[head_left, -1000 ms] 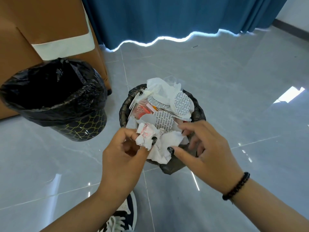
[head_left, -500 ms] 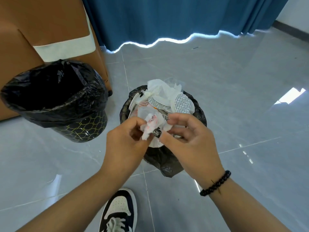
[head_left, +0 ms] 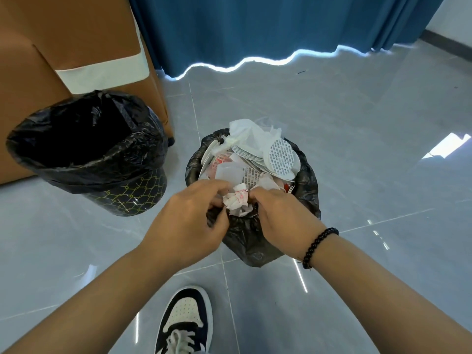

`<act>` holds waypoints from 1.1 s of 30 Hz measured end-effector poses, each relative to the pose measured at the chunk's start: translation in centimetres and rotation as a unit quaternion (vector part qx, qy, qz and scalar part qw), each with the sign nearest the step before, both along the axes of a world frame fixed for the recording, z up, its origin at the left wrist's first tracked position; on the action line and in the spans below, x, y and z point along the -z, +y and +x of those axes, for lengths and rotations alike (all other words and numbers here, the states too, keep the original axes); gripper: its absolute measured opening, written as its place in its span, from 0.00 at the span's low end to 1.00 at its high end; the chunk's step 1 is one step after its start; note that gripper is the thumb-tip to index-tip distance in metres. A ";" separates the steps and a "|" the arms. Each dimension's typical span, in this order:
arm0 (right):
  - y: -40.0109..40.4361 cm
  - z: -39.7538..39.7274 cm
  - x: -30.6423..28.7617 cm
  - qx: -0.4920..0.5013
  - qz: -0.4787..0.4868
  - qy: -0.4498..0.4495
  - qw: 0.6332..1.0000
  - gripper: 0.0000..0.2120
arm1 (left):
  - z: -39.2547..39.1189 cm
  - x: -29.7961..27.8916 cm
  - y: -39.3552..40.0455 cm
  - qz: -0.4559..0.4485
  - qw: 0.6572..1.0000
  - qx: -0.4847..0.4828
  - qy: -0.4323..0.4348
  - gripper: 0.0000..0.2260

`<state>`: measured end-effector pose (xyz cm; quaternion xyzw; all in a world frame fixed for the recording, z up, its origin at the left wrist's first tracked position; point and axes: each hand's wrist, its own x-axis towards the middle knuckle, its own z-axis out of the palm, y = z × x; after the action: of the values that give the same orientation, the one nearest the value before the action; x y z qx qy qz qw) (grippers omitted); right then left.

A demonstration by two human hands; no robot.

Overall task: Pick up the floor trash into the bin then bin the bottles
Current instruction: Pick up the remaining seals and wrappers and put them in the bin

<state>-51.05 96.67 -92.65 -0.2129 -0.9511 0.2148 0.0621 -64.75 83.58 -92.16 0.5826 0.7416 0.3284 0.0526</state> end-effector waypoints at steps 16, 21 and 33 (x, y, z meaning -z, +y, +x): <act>-0.4 4.1 -4.0 0.103 -0.179 0.080 0.975 0.13 | 1.2 -0.2 0.4 -0.206 0.962 0.056 0.172 0.17; -1.3 7.9 -7.5 0.080 -0.120 -0.013 0.989 0.12 | 1.8 -4.0 0.0 -0.228 0.963 0.021 0.145 0.15; -7.3 18.6 -20.7 0.120 0.101 -0.197 0.968 0.15 | 6.8 -20.4 -3.8 -0.231 0.956 0.127 0.126 0.15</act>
<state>-32.41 89.36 -71.98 -0.3560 -0.9289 0.0624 -0.0799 -57.95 79.77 -71.80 0.6805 0.7179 0.0625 0.1330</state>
